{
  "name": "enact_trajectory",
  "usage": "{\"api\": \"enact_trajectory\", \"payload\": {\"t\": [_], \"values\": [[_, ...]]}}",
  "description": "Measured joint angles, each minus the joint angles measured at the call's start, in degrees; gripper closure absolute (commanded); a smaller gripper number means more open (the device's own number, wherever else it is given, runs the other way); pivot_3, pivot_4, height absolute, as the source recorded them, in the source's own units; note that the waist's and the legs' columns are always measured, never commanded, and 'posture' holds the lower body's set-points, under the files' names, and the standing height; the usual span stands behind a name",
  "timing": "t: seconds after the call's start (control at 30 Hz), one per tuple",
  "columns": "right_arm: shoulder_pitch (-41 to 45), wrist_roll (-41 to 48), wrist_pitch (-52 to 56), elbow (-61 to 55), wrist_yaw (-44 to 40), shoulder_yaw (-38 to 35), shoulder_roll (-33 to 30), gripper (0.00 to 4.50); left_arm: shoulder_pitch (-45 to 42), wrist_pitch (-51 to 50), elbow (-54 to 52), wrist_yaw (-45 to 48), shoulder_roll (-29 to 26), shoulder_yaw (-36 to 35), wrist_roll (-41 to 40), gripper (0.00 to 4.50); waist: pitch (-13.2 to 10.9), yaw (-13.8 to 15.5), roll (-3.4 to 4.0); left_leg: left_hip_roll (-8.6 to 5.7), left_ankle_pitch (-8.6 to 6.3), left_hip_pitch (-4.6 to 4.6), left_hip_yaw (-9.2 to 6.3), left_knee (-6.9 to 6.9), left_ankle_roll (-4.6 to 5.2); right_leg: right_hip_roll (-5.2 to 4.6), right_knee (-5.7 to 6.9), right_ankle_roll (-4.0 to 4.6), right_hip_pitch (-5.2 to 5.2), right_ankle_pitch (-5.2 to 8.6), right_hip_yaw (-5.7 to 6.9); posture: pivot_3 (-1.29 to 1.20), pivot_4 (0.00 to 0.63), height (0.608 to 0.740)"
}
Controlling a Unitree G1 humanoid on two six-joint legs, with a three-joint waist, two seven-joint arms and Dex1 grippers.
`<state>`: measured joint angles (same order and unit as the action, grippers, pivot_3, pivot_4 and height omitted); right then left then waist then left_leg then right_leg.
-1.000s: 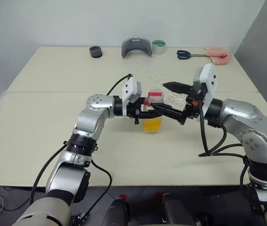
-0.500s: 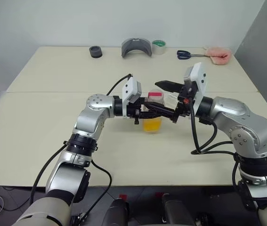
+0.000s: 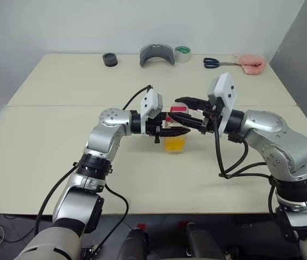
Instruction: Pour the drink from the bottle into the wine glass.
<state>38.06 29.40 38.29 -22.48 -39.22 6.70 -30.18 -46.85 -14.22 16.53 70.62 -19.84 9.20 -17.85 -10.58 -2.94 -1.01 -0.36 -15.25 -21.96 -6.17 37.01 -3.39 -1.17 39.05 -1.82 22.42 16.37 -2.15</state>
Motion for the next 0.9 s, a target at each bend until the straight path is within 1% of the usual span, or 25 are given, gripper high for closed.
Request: {"api": "enact_trajectory", "payload": {"t": [0.07,0.17,0.3,0.37,0.47,0.6,0.7,0.77,0.83,0.9], "values": [[-1.34,1.37,0.33,-0.05,1.05,-1.55,2.05,2.67,0.00,-0.05,-0.11,0.04,0.00,0.00,-0.03,2.72,0.00,0.00,0.00,0.01,0.00,0.00,0.01,0.00,0.00,0.00,0.01,0.00,0.00,0.00,-0.02,0.00,0.150,0.740],[-2.76,6.65,4.76,0.09,4.06,-5.39,5.61,2.67,0.00,-0.31,-0.23,-0.18,0.14,-0.07,-0.25,2.72,0.00,0.02,0.00,0.01,0.00,0.00,-0.01,0.00,-0.01,-0.01,0.03,0.01,0.00,0.00,-0.02,0.00,0.150,0.740],[-3.16,12.40,8.79,0.06,8.59,-10.18,8.14,2.71,0.03,-0.29,-0.35,-0.47,0.54,-0.09,-0.17,2.74,0.00,0.03,0.00,0.00,0.00,0.00,-0.01,0.00,-0.01,-0.01,0.02,0.01,0.00,0.00,-0.02,0.00,0.150,0.740],[-3.16,13.59,9.55,0.01,10.53,-13.01,8.03,2.75,0.14,-0.31,-0.34,-0.58,0.38,-0.10,-0.16,2.74,0.00,0.05,0.00,0.00,0.00,0.00,-0.01,0.00,0.00,-0.02,0.01,0.01,0.00,0.00,-0.02,0.00,0.150,0.740],[-3.40,12.25,8.91,-1.24,10.96,-12.78,6.33,2.76,0.15,-0.31,-0.35,-1.00,0.49,-0.10,-0.16,2.74,0.00,0.02,0.00,0.00,0.00,0.01,0.01,-0.02,0.00,0.00,0.02,0.01,0.01,0.00,-0.03,0.00,0.150,0.740],[-3.76,6.25,3.42,-4.35,10.03,-9.34,3.25,2.76,0.15,-0.31,-0.35,-1.21,0.52,-0.10,-0.16,2.74,0.00,-0.04,0.00,0.00,0.00,0.00,0.01,-0.01,0.00,0.01,0.01,0.00,0.01,0.00,-0.02,0.00,0.150,0.740],[-4.60,3.10,0.26,-6.07,10.43,-9.64,0.97,2.76,0.15,-0.31,-0.35,-1.38,0.54,-0.10,-0.16,2.74,0.00,0.05,0.00,-0.01,0.00,-0.01,0.00,-0.01,0.00,0.00,0.00,0.00,0.00,0.00,-0.01,0.00,0.150,0.740],[-7.44,3.39,0.25,-7.24,11.03,-13.24,-0.65,2.76,0.27,-0.30,-0.39,-1.78,0.49,-0.24,-0.15,2.74,0.00,0.25,0.00,-0.02,0.00,-0.04,0.00,-0.01,0.00,-0.01,-0.02,0.00,0.00,0.00,-0.02,0.00,0.150,0.740],[-12.49,4.24,1.07,-8.81,11.36,-18.17,-2.58,2.76,0.73,-0.28,-0.52,-2.58,0.20,-0.91,-0.14,2.74,0.00,0.77,0.00,-0.02,0.00,-0.05,-0.01,-0.02,0.00,-0.02,-0.06,0.00,-0.01,0.00,-0.01,0.00,0.150,0.740],[-20.83,5.19,1.44,-10.49,11.59,-23.46,-3.60,2.76,1.14,-0.30,-0.52,-3.48,-0.32,-1.93,-0.13,2.74,0.00,1.18,-0.01,-0.02,0.00,-0.05,-0.01,-0.03,0.00,-0.02,-0.06,0.00,-0.02,0.00,-0.01,0.00,0.150,0.740]]}}
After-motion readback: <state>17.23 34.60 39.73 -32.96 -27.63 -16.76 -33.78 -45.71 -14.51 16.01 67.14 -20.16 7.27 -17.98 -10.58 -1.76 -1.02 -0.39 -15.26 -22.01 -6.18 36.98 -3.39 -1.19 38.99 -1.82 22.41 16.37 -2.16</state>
